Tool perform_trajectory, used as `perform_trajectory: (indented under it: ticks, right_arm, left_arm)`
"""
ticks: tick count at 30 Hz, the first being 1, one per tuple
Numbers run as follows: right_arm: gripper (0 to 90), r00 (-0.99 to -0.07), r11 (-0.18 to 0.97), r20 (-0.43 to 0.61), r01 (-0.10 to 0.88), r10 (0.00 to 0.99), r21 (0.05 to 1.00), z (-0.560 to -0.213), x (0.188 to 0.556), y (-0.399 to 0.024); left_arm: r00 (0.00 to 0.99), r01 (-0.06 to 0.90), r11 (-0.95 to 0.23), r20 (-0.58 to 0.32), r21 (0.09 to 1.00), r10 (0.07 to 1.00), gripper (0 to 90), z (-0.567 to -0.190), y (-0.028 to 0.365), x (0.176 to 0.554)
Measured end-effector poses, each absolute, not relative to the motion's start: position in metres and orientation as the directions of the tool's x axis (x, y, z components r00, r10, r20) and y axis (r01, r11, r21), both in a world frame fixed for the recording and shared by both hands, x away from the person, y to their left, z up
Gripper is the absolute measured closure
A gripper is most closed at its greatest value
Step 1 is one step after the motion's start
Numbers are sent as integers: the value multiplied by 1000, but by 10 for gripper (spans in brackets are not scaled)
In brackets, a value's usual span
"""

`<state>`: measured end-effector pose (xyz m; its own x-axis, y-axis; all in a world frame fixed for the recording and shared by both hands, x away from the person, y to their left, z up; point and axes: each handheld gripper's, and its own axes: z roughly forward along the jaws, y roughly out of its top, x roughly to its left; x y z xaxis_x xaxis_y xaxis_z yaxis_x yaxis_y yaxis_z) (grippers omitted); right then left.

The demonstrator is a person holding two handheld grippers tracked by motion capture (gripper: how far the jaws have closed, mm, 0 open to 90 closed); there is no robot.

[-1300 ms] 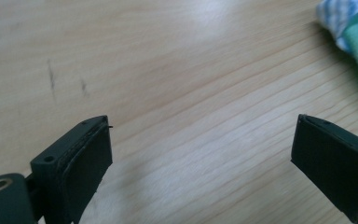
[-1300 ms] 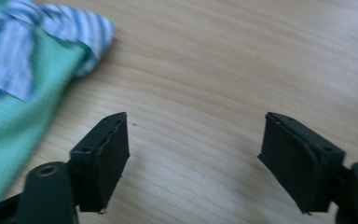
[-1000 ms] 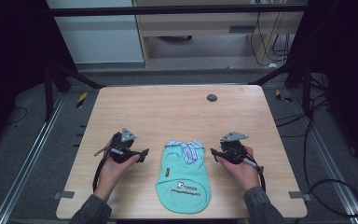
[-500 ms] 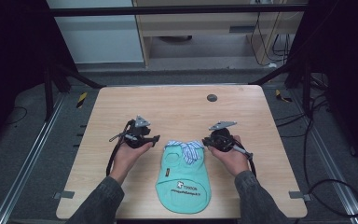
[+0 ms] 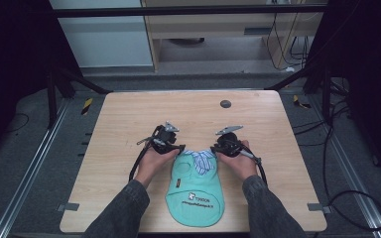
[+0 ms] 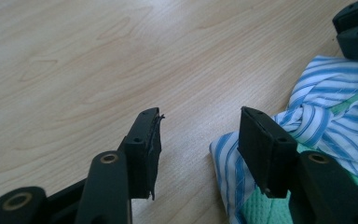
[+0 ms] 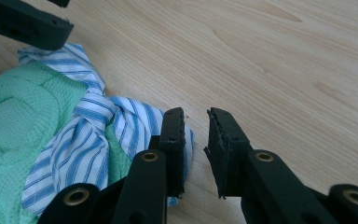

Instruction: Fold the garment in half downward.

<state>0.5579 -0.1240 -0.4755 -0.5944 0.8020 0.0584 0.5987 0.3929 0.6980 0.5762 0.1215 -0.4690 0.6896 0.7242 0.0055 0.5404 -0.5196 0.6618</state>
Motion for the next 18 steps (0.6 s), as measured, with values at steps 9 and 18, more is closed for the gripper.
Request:
perform_trajectory:
  ticks: [9,18]
  right_arm:
    - [706,-606,411,65,611,793,677,-478,556,-122]
    - [610,-607,423,79,636,791,646,-486,557,-116]
  left_arm:
    - [696,546,-556,30,627,717,451,-481,119,574]
    - [694,560,-541,2,627,720,444,-486,121,574]
